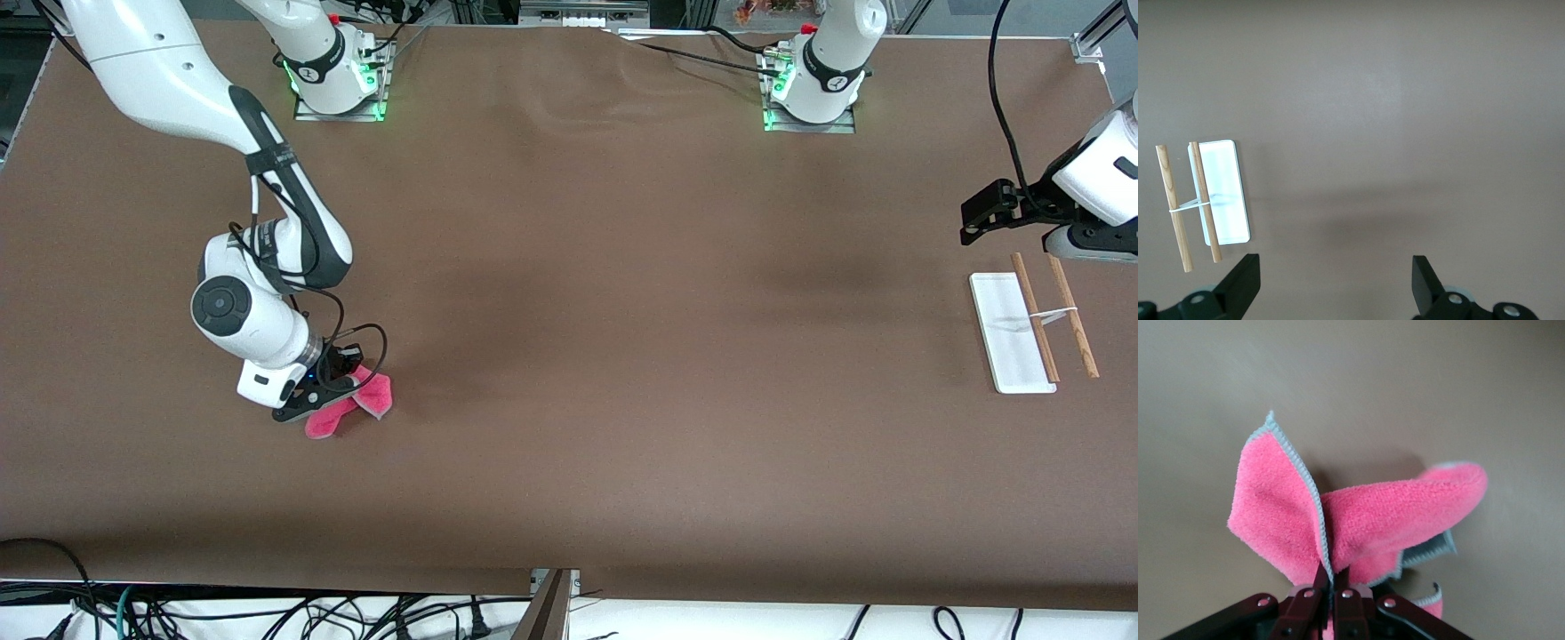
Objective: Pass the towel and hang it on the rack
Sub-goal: 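Lift the towel with the right gripper while the left gripper approaches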
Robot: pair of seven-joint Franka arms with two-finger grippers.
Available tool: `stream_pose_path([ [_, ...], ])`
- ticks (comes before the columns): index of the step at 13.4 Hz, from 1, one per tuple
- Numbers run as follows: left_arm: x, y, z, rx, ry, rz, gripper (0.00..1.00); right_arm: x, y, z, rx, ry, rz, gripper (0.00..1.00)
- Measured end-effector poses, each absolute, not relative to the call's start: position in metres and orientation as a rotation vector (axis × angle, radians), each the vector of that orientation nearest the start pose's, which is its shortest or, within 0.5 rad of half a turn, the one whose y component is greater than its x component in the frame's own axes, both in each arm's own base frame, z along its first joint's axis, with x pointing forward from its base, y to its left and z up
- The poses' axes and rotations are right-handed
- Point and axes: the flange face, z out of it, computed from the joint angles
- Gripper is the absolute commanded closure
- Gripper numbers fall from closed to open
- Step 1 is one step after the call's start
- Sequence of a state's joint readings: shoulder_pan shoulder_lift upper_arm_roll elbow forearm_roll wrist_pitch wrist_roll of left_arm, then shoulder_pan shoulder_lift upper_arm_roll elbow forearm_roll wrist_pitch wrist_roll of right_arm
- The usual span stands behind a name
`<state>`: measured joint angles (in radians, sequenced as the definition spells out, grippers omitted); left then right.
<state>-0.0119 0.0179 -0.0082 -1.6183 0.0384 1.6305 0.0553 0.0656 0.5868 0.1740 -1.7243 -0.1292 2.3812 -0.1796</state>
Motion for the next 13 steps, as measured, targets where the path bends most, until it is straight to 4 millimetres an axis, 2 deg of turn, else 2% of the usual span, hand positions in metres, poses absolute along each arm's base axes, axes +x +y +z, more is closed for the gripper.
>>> stream_pose_path([
  [4,0.564,-0.007,0.597,-3.101,0.120,0.010,0.00,0.666,0.204,0.350,-2.995,-0.832,-0.133,1.00],
  [6,0.564,-0.007,0.597,-3.101,0.120,0.010,0.00,0.660,0.244,0.388,-2.966,-0.862,-0.166,1.00],
  [10,0.562,-0.008,0.590,-3.101,0.121,0.078,0.00,0.633,0.322,0.410,-2.901,-0.993,-0.217,1.00],
  [13,0.563,-0.012,0.571,-3.127,0.129,0.198,0.00,0.618,0.361,0.431,-2.866,-1.046,-0.277,1.00],
])
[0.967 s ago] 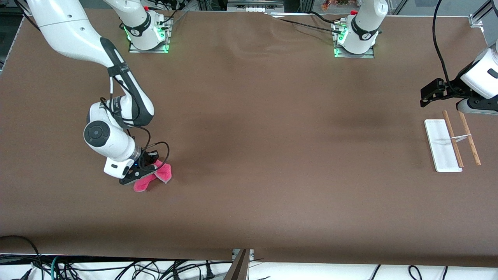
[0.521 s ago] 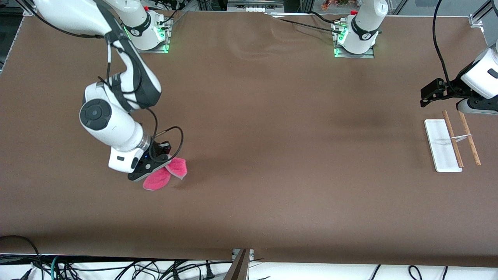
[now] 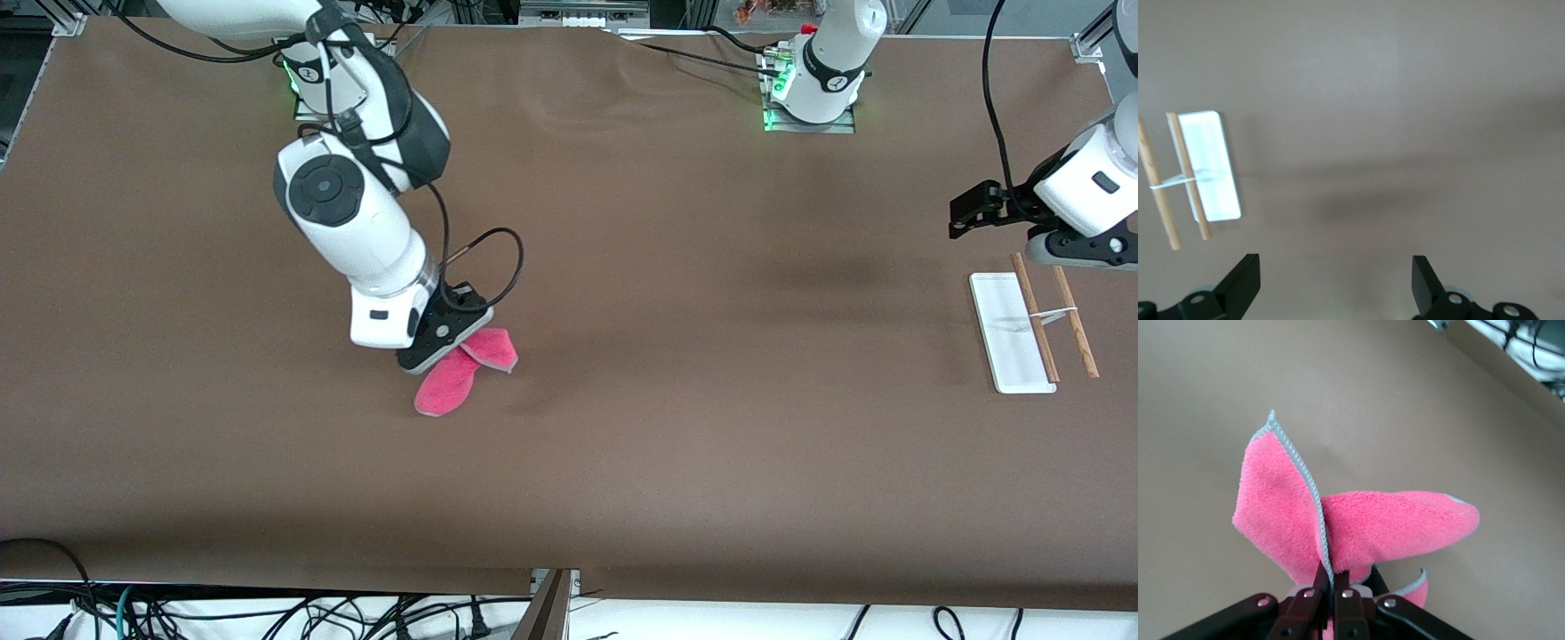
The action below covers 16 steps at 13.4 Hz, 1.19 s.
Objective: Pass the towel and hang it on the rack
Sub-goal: 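Lift the towel with the right gripper while the left gripper approaches, then close the left gripper on the towel edge beside the right gripper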
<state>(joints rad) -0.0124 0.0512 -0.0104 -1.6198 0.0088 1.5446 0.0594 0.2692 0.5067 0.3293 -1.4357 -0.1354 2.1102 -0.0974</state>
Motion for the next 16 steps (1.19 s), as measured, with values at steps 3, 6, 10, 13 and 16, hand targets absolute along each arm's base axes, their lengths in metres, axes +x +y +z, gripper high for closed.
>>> stream_pose_path([
  [3,0.566,-0.031,0.554,-3.219,0.265,0.275,0.00,0.601,0.405,0.457,-2.831,-1.052,-0.351,1.00],
  [6,0.578,-0.052,0.535,-3.366,0.543,0.299,0.00,0.582,0.445,0.458,-2.825,-1.174,-0.411,1.00],
  [10,0.589,-0.069,0.516,-3.455,1.059,0.223,0.00,0.545,0.501,0.446,-2.873,-1.193,-0.498,1.00],
  [13,0.601,-0.088,0.482,-3.508,1.455,0.142,0.00,0.533,0.528,0.443,-2.844,-1.197,-0.561,1.00],
  [16,0.619,-0.106,0.431,-3.472,1.950,-0.093,0.00,0.525,0.544,0.449,-2.816,-1.180,-0.594,1.00],
])
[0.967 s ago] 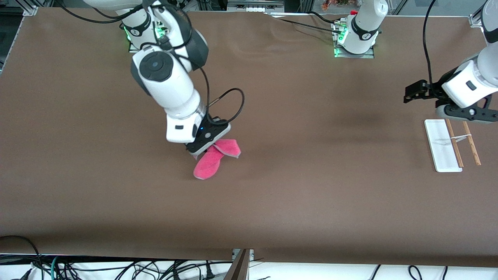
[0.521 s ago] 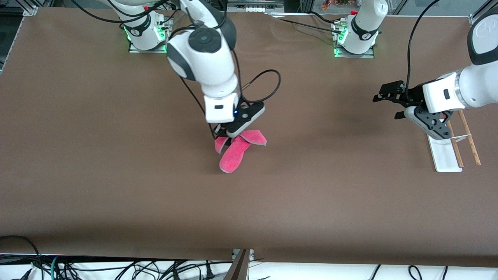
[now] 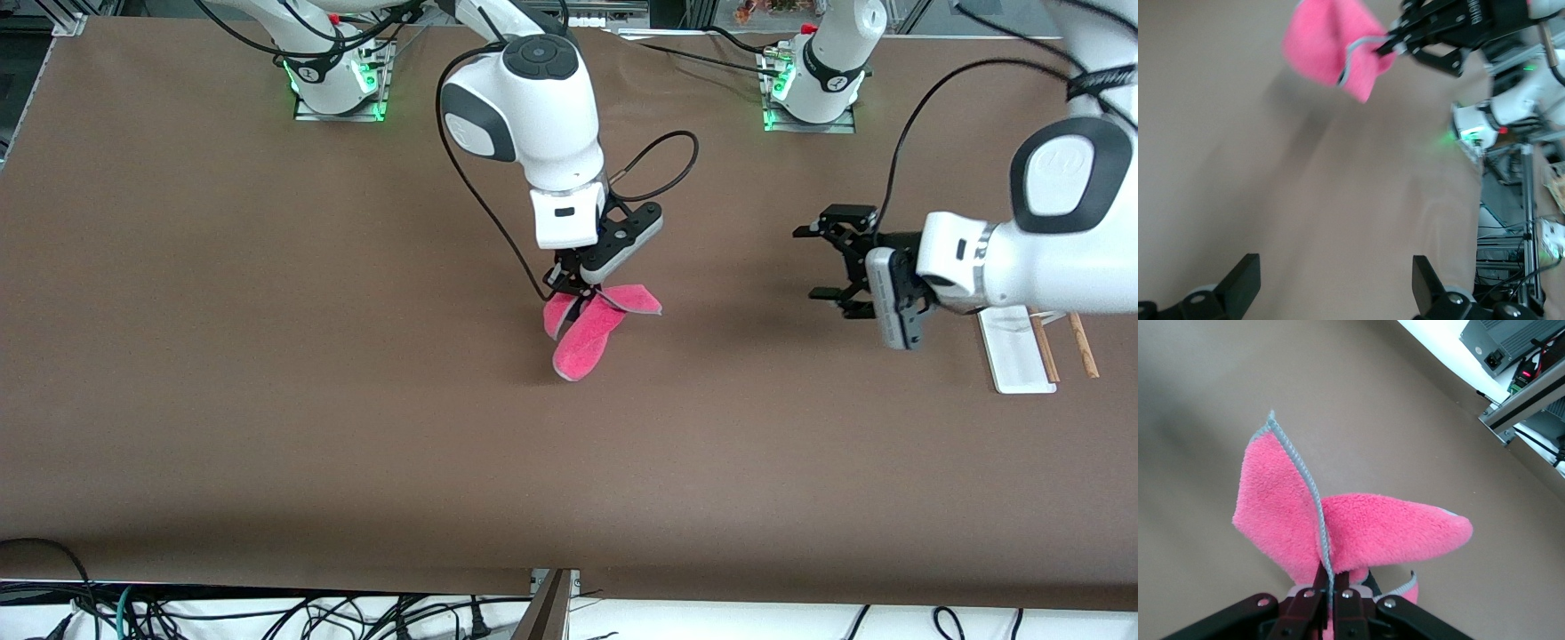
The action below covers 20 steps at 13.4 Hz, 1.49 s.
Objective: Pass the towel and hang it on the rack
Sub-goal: 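Close the left gripper on the towel edge beside the right gripper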
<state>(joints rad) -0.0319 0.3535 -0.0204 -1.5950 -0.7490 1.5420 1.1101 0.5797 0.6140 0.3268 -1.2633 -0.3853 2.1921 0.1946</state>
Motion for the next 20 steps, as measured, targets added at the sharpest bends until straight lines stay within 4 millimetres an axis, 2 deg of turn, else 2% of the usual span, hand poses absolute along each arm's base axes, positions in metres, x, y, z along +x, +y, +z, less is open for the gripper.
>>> stream_pose_path([
  [2,0.629,-0.121,0.411,1.878,-1.242,0.198,0.01,0.518,0.552,0.451,-2.808,-1.180,-0.598,1.00],
  [4,0.633,-0.143,0.412,1.784,-1.312,0.318,0.08,0.517,0.553,0.452,-2.807,-1.180,-0.602,1.00],
  [6,0.635,-0.160,0.412,1.693,-1.373,0.422,0.09,0.517,0.553,0.453,-2.802,-1.180,-0.611,1.00],
  [10,0.644,-0.189,0.385,1.603,-1.355,0.566,0.10,0.514,0.557,0.452,-2.794,-1.188,-0.615,1.00],
  [11,0.645,-0.196,0.381,1.597,-1.341,0.587,0.19,0.514,0.557,0.452,-2.793,-1.189,-0.615,1.00],
  [12,0.645,-0.203,0.381,1.591,-1.332,0.597,0.42,0.514,0.557,0.452,-2.793,-1.189,-0.615,1.00],
  [13,0.644,-0.208,0.381,1.586,-1.330,0.601,0.57,0.514,0.557,0.452,-2.793,-1.189,-0.616,1.00],
  [14,0.643,-0.211,0.382,1.581,-1.333,0.599,0.66,0.514,0.557,0.452,-2.793,-1.189,-0.616,1.00],
  [15,0.642,-0.214,0.381,1.578,-1.336,0.596,0.88,0.514,0.557,0.451,-2.793,-1.189,-0.616,1.00],
  [16,0.641,-0.216,0.380,1.576,-1.337,0.591,1.00,0.514,0.557,0.451,-2.793,-1.189,-0.616,1.00],
  [20,0.638,-0.221,0.377,1.571,-1.340,0.582,1.00,0.514,0.557,0.451,-2.793,-1.189,-0.616,1.00],
])
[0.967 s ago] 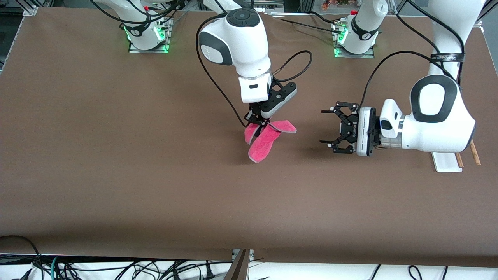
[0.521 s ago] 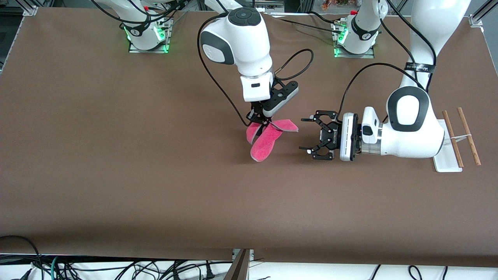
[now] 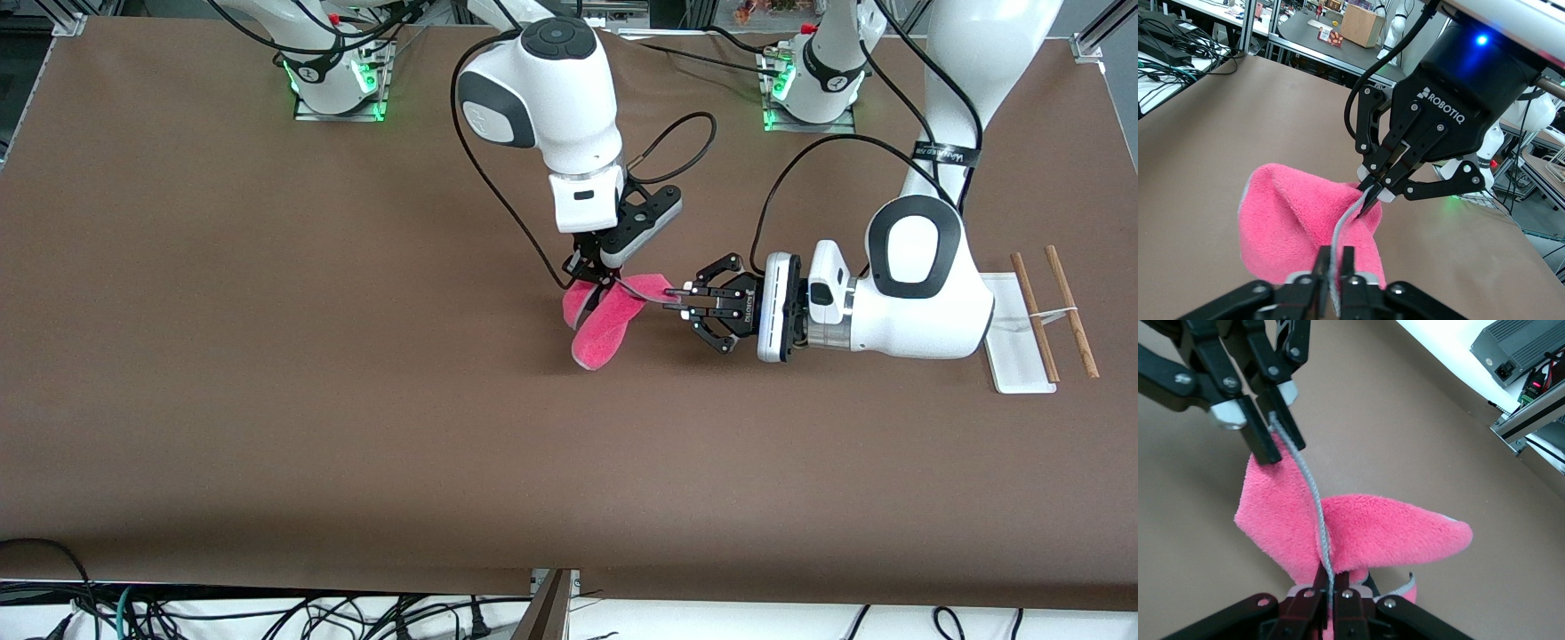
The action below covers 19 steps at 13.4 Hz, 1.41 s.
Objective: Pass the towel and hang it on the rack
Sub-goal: 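Close the left gripper on the towel edge beside the right gripper, then open the right gripper to release the towel to the left gripper, then carry the towel with the left gripper while the right gripper retracts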
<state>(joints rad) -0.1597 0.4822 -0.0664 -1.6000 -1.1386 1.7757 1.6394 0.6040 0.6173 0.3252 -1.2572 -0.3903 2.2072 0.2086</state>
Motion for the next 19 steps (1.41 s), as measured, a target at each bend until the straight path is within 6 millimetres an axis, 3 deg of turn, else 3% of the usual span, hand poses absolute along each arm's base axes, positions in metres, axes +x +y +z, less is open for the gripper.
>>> stream_pose_path([
  [5,0.638,-0.221,0.377,1.571,-1.340,0.582,1.00,0.514,0.557,0.451,-2.793,-1.189,-0.617,1.00],
  [6,0.638,-0.221,0.377,1.571,-1.340,0.582,1.00,0.514,0.557,0.451,-2.794,-1.188,-0.617,0.86],
  [8,0.638,-0.221,0.377,1.571,-1.340,0.582,1.00,0.516,0.556,0.451,-2.800,-1.174,-0.618,0.00],
  [14,0.639,-0.221,0.378,1.570,-1.342,0.584,1.00,0.533,0.541,0.457,-2.821,-1.130,-0.639,0.00],
  [17,0.643,-0.212,0.386,1.593,-1.420,0.574,1.00,0.558,0.510,0.468,-2.882,-1.059,-0.625,0.00],
  [19,0.646,-0.196,0.408,1.610,-1.531,0.527,1.00,0.574,0.483,0.475,-2.942,-0.996,-0.582,0.00],
])
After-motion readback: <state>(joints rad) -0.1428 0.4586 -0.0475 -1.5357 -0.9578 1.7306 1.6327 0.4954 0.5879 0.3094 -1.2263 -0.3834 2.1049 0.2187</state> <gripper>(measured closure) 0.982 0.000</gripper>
